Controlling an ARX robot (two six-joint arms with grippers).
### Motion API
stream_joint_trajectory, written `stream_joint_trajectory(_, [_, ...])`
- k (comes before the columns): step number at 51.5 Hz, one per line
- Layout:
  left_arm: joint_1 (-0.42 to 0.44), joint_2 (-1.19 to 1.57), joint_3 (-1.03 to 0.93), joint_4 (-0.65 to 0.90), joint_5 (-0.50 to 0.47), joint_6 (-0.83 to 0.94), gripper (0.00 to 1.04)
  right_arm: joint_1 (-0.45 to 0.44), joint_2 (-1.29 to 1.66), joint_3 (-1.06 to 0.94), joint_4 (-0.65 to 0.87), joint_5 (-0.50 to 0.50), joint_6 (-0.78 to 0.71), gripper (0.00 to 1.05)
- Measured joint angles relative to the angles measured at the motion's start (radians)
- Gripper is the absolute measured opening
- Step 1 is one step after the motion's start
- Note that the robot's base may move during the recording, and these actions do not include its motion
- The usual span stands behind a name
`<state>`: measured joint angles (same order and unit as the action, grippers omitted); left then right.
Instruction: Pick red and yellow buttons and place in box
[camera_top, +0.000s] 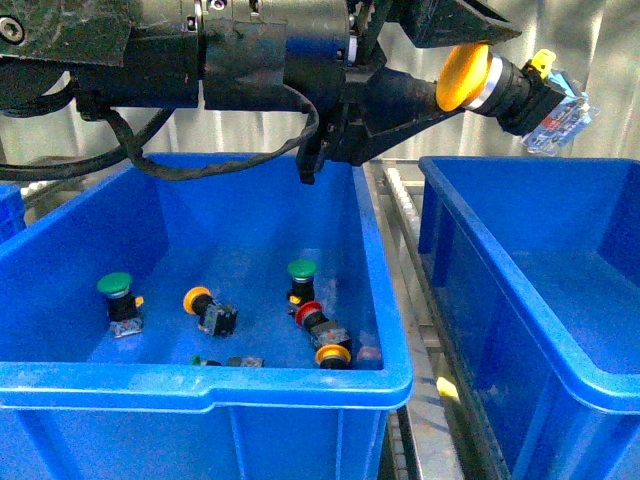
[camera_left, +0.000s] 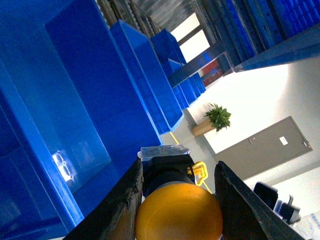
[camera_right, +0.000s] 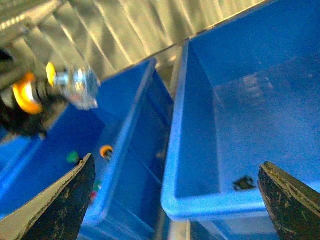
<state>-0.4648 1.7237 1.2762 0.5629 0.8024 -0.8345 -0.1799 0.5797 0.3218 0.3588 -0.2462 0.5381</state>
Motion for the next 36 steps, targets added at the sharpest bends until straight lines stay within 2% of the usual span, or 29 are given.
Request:
stream_joint_trajectory(7, [-0.006,0.012,0.021,-0.009,-0.005,0.011,0.34,-0.032,0.14,0.21,-0.056,-0.035,0.298,0.98])
stream_joint_trajectory(13, [-0.017,0.019,0.024,-0.012,-0.006,0.016,0.34,-0.023,0.234,0.356,-0.118,-0.029,0.58,0.98])
stream_joint_trajectory(16, [-0.02,0.023,0.029,-0.014,-0.006,0.02,0.34,-0.007,0.274,0.394,-0.143,-0.006,0.682,0.98])
stream_joint_trajectory(20, [-0.021,0.031,0.042,-0.023,-0.013,0.028,0.34,0.048,0.338,0.425,-0.183,0.072,0.83,0.98])
stream_joint_trajectory(24, [-0.024,0.038,0.054,-0.035,-0.017,0.031,0.34,0.104,0.365,0.425,-0.205,0.143,0.891,0.98])
stream_joint_trajectory(36, [-0.045,0.051,0.082,-0.039,-0.017,0.03,0.34,0.174,0.423,0.435,-0.205,0.213,0.946,0.98])
